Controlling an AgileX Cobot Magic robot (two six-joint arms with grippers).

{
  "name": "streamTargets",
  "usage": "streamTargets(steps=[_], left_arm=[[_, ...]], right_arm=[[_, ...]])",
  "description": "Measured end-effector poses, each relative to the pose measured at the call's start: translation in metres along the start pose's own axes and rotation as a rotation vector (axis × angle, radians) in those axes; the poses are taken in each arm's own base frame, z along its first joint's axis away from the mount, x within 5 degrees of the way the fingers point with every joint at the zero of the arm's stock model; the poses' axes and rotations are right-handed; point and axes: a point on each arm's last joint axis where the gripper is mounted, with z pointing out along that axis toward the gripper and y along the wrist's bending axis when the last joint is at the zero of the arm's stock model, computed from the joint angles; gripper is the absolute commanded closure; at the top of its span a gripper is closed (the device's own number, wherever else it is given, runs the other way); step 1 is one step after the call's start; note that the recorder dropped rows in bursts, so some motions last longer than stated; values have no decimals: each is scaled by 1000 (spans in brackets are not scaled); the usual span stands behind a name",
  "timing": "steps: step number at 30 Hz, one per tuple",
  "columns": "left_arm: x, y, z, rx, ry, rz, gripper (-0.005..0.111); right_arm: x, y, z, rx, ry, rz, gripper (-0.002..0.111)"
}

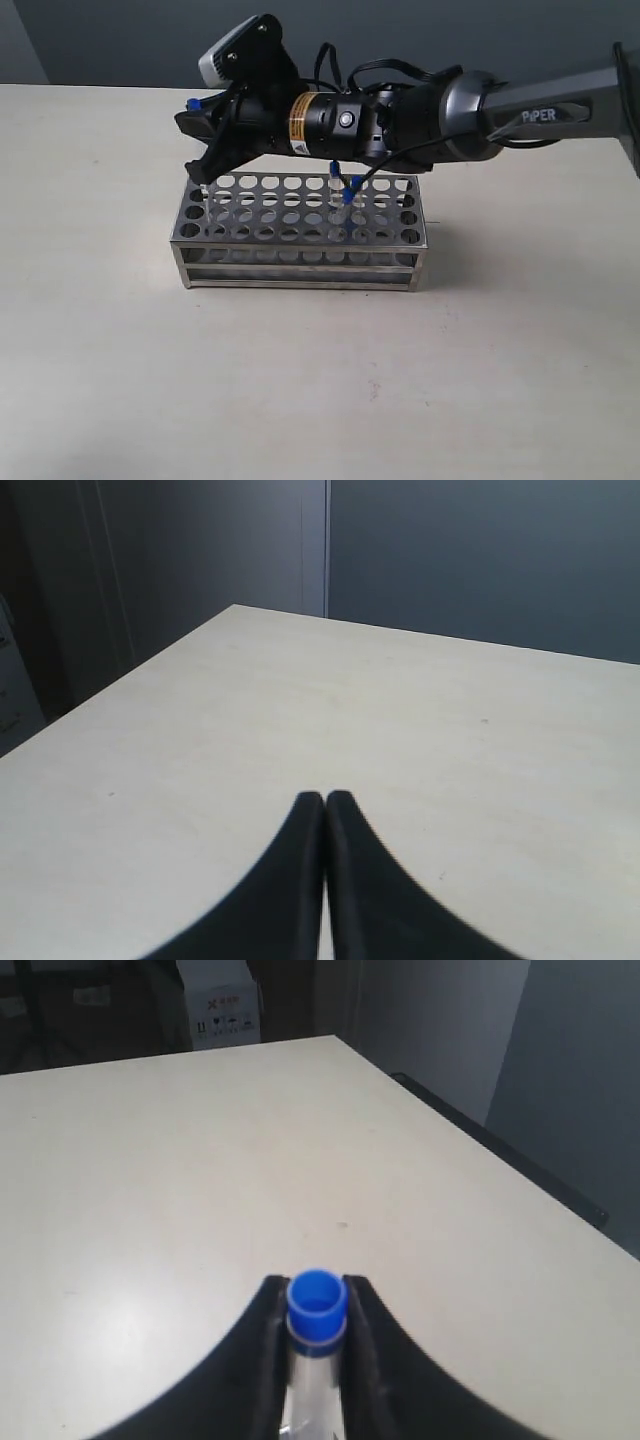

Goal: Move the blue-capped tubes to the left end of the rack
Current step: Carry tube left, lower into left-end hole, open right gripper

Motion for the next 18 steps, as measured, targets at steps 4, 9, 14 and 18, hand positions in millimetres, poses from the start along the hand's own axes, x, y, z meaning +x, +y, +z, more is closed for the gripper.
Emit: streamTargets(steps=[4, 9, 14, 18], left_arm=[[0, 0, 0, 0, 0, 0, 106], [0, 0, 0, 0, 0, 0, 106], [0, 0, 0, 0, 0, 0, 106], [0, 0, 0, 0, 0, 0, 106]], right_arm=[[6, 0, 2, -4, 11, 6, 109], [18, 1, 7, -15, 29, 21, 109], [30, 1, 12, -26, 42, 39, 98], [36, 2, 13, -29, 51, 54, 79]])
